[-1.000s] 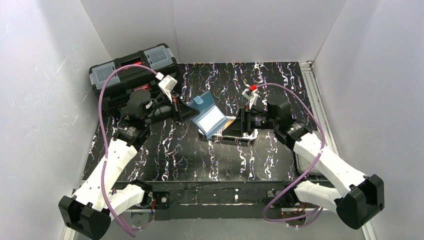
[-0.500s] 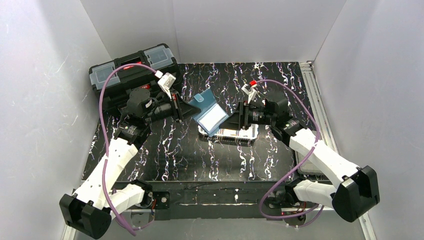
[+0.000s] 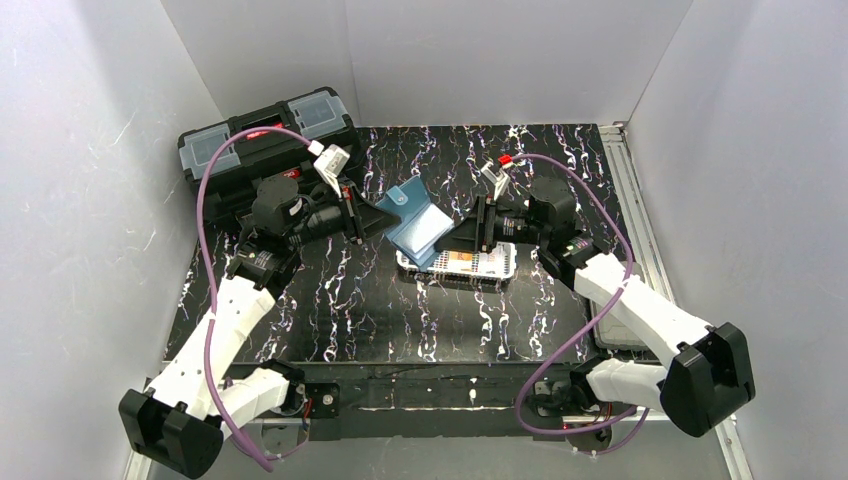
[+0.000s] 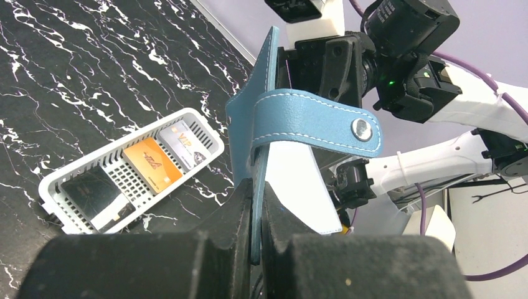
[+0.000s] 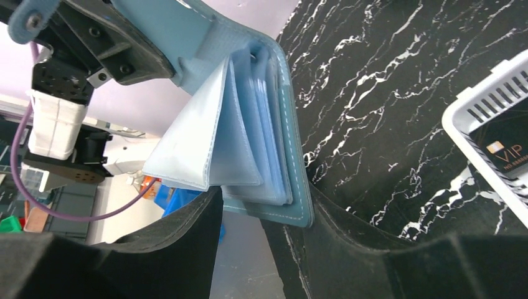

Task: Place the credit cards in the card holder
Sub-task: Turn over the card slot in the card holder.

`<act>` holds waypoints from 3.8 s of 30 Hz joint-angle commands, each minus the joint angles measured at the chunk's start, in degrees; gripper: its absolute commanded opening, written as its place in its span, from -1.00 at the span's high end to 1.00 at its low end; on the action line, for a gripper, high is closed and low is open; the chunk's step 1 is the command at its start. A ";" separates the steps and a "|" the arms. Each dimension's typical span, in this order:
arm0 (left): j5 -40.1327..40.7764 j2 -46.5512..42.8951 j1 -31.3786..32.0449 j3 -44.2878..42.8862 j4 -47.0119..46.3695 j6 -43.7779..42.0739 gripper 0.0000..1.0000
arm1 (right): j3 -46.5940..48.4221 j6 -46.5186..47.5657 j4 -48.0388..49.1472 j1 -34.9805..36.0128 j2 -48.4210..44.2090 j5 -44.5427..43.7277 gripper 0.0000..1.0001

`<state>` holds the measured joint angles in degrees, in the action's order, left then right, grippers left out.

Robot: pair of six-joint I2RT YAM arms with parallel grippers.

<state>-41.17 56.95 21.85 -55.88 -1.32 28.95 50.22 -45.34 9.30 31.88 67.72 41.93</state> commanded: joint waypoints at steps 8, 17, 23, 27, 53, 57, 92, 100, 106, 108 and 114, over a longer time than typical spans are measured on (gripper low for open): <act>-3.04 -2.19 -0.14 0.37 -2.30 -1.12 1.00 | 3.20 -5.28 9.77 -0.17 1.17 3.05 -0.03; -5.42 -1.96 -0.14 1.82 -3.17 -1.30 0.93 | 3.64 -5.42 8.61 -0.15 1.27 2.54 0.27; -8.41 -1.53 -0.14 2.36 -3.13 -0.70 0.19 | 4.44 -3.53 5.03 -0.15 0.90 0.89 0.93; -8.60 -1.80 -0.13 2.87 -2.57 -2.80 -0.20 | 7.99 0.60 -2.73 0.83 0.85 -1.48 0.97; 11.10 -8.71 14.94 7.45 0.52 -39.76 -0.65 | 50.34 14.93 -62.61 18.62 20.47 -40.29 0.97; 19.02 -7.43 18.59 8.70 -0.39 -46.59 -0.63 | 52.14 14.72 -63.83 19.35 21.77 -39.83 0.97; 38.84 -5.78 20.66 8.03 5.35 -52.21 -0.50 | 41.34 19.24 -56.17 20.04 17.25 -28.35 0.97; 37.48 -8.20 20.52 7.50 9.64 -53.54 -0.50 | 36.81 20.08 -53.19 17.91 15.71 -23.89 0.97; 31.60 -9.75 18.14 7.12 11.15 -53.16 -0.52 | 35.18 21.74 -53.16 17.40 15.29 -21.82 0.97; 27.55 -10.40 16.88 6.99 12.10 -52.10 -0.53 | 35.81 22.04 -54.46 17.26 15.69 -22.54 0.97; 24.02 -11.18 15.18 7.61 14.00 -51.41 -0.51 | 37.27 23.21 -57.76 17.16 16.38 -24.75 0.97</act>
<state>-13.43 47.11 37.87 -47.31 10.79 -23.11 85.30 -23.79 -47.07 49.41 85.34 17.26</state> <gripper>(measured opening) 0.758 0.068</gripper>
